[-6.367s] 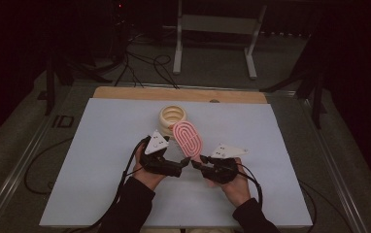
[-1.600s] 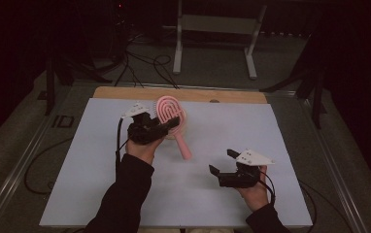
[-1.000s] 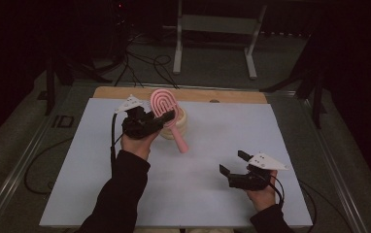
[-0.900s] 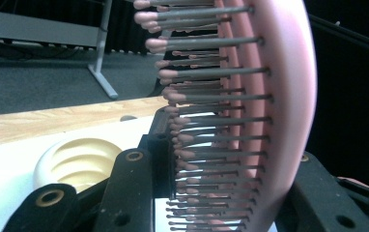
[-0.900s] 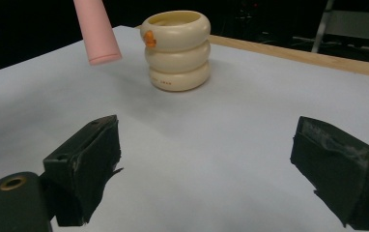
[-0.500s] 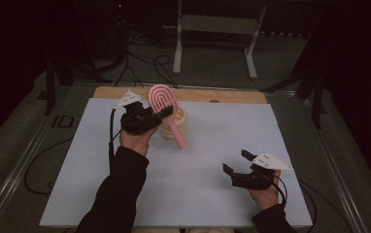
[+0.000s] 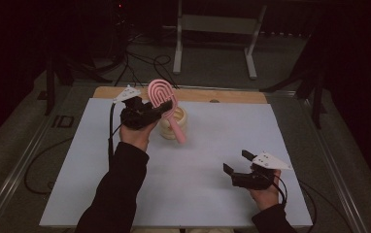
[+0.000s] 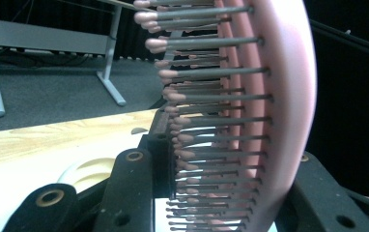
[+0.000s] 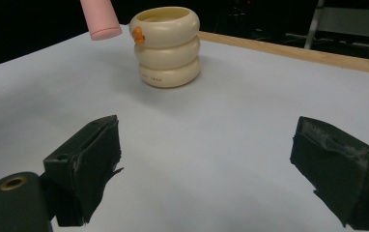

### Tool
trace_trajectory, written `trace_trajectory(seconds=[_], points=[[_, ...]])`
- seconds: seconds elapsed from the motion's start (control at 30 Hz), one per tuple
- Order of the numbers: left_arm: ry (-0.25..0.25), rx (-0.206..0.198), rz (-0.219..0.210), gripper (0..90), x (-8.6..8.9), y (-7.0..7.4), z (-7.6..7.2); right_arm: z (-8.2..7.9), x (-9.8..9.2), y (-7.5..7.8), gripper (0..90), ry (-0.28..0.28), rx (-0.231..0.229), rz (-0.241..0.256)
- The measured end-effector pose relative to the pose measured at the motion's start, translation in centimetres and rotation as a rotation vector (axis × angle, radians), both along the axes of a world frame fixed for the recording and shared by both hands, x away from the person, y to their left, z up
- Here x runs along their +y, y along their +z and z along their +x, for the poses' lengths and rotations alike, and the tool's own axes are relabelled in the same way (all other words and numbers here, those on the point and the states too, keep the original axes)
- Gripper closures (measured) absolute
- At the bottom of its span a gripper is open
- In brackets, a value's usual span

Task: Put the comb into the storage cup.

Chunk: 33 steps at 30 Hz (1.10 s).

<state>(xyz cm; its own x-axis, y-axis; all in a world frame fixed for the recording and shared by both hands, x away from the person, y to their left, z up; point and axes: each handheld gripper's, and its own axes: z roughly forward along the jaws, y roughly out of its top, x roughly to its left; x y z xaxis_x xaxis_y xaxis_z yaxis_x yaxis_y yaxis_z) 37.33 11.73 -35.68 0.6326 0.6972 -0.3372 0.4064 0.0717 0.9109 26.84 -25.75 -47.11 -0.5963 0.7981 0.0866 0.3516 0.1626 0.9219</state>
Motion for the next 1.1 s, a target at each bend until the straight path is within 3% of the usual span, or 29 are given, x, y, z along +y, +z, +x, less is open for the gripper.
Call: trace_trajectory(seconds=[0.33,1.1], points=[[0.004,-0.005,0.009,64.8,0.1,0.3,0.8,0.0,0.0,-0.1,10.4,0.0,0.007,-0.003],[0.0,-0.057,0.056,64.9,0.1,1.2,2.2,0.0,-0.2,0.0,10.4,-0.01,0.007,0.004]])
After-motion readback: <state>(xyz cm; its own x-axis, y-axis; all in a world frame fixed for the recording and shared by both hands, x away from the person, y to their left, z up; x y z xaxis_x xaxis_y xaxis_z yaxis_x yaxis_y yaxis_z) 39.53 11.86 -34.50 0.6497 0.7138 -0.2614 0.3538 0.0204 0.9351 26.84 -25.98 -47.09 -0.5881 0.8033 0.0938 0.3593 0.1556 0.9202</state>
